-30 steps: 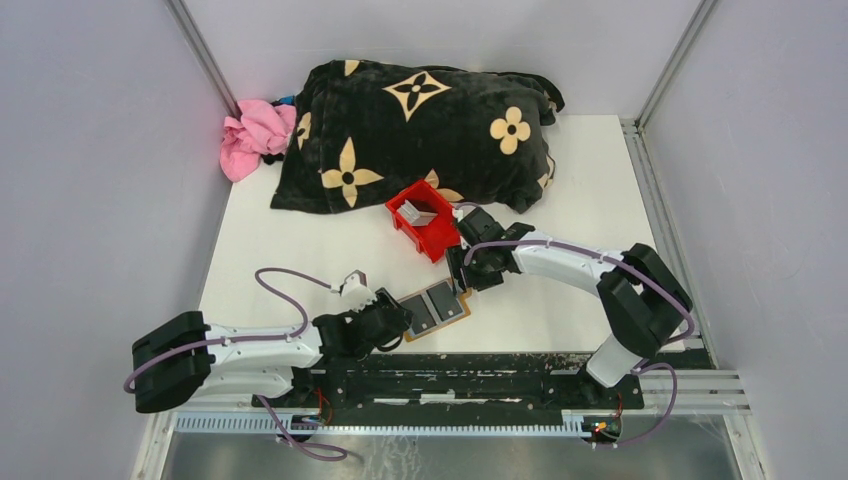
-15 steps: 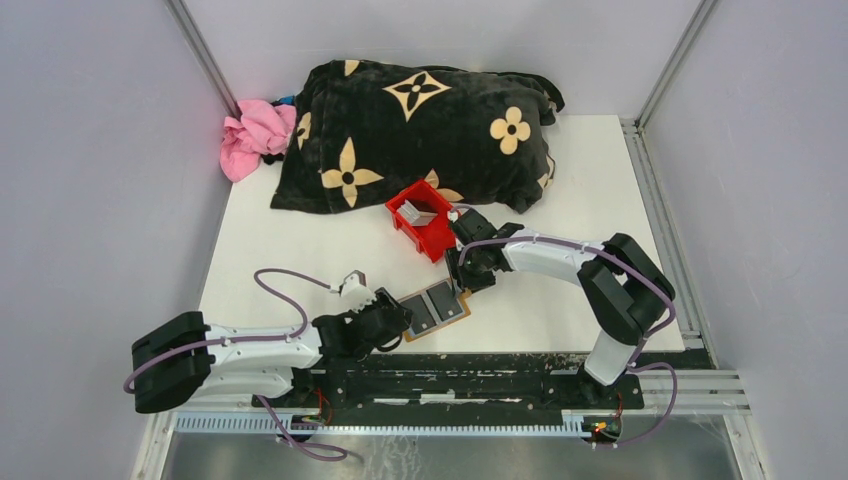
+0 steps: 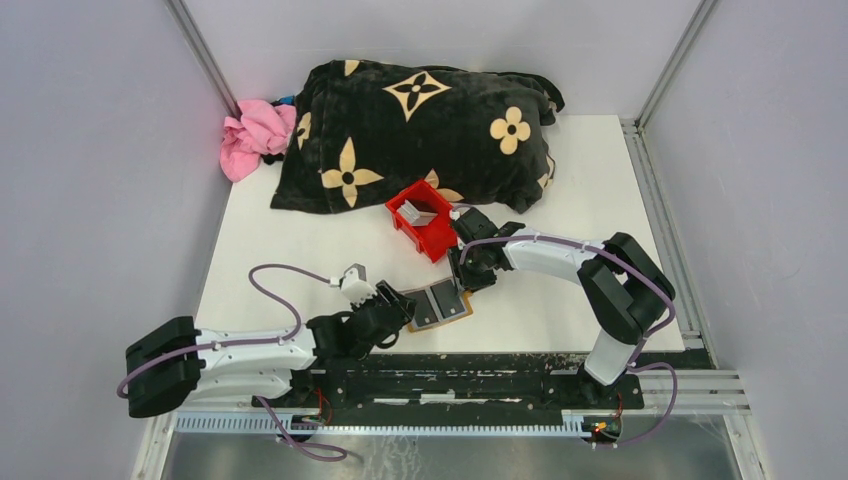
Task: Put the credit cards into the card holder
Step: Close the card holder at the center of the board.
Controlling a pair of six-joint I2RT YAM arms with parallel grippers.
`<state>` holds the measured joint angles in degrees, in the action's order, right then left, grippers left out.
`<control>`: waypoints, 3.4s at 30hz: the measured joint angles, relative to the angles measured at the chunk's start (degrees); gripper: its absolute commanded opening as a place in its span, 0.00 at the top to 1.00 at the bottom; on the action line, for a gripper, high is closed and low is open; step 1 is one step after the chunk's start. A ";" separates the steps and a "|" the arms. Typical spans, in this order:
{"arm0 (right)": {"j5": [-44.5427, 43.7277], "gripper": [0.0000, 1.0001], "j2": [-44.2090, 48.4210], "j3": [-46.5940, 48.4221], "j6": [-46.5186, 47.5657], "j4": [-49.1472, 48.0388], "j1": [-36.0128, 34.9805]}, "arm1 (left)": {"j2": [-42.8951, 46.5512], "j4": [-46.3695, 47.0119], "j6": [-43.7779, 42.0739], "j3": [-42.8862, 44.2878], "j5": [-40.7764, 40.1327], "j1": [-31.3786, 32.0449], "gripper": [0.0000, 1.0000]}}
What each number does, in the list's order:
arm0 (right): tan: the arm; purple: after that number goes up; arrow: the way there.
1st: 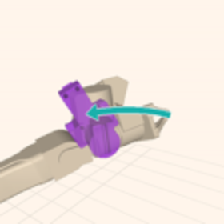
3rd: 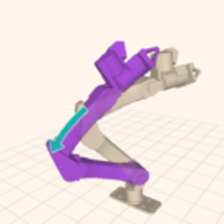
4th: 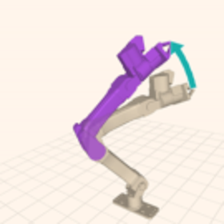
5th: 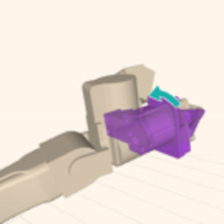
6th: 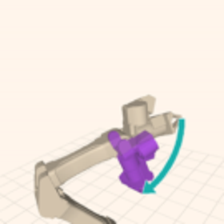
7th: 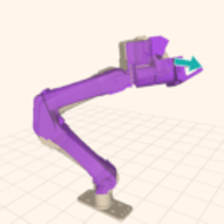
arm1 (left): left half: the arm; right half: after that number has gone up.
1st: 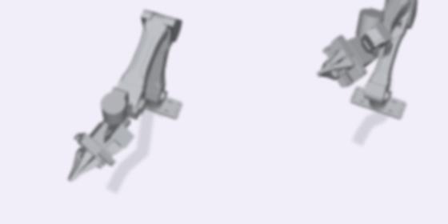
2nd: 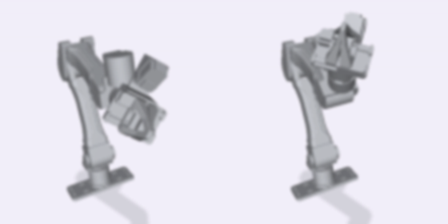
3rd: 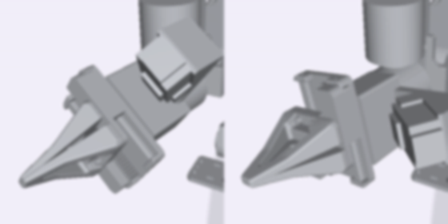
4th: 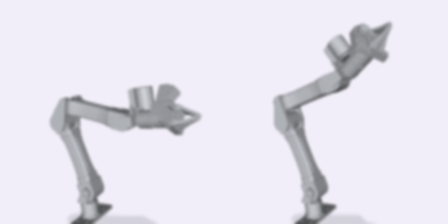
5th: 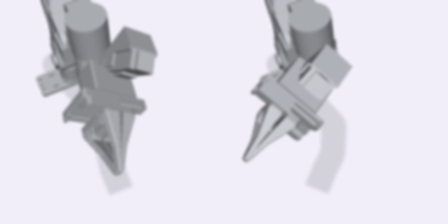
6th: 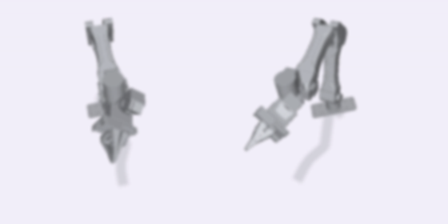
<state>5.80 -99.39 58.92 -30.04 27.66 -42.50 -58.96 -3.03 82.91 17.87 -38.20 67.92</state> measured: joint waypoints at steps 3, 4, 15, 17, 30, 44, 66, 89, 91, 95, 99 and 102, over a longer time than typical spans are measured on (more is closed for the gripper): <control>0.00 0.53 0.00 0.00 -0.11 0.00 0.02 | 0.33 1.11 -1.09 0.00 -0.55 -0.04 0.41; 0.00 0.53 0.00 0.00 -0.11 0.00 0.02 | 0.33 1.62 -1.44 0.00 -0.66 -0.04 0.41; 0.07 0.52 0.00 0.00 -0.55 0.13 0.13 | -3.45 7.91 -5.55 2.03 -0.13 -1.01 0.41; 0.13 0.52 0.00 0.00 -0.59 0.15 0.15 | -4.96 9.57 -6.71 3.23 0.66 -1.46 0.41; -0.46 0.49 1.64 0.00 -0.68 0.61 0.55 | -12.57 14.88 -11.50 9.66 4.31 -3.04 0.41; -0.96 0.50 3.87 -0.48 -0.66 0.66 3.45 | -19.74 17.29 -13.49 13.97 8.87 -3.89 0.41; -3.02 0.59 6.14 -0.68 -0.46 2.99 4.33 | -24.26 19.80 -13.79 15.47 11.93 -4.11 0.42; -2.29 0.65 16.02 -4.66 -3.28 4.26 3.89 | -28.87 27.34 -12.11 11.32 12.85 -4.59 0.44; -1.90 0.72 17.11 -5.75 -4.24 4.02 3.23 | -28.94 27.54 -11.78 11.23 12.85 -4.61 0.44; -1.70 0.86 18.62 -7.37 -6.27 2.99 -0.09 | -29.35 28.24 -11.34 11.15 12.85 -4.87 0.44; -1.75 0.97 18.75 -7.89 -8.33 1.79 -3.48 | -29.51 28.37 -10.62 11.15 12.85 -5.05 0.45; -1.84 0.99 18.75 -7.98 -9.68 0.85 -5.44 | -29.51 28.02 -9.11 11.15 12.83 -5.18 0.45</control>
<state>3.97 -80.64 50.94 -39.72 28.51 -47.94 -88.47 24.99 73.80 29.02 -25.36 62.74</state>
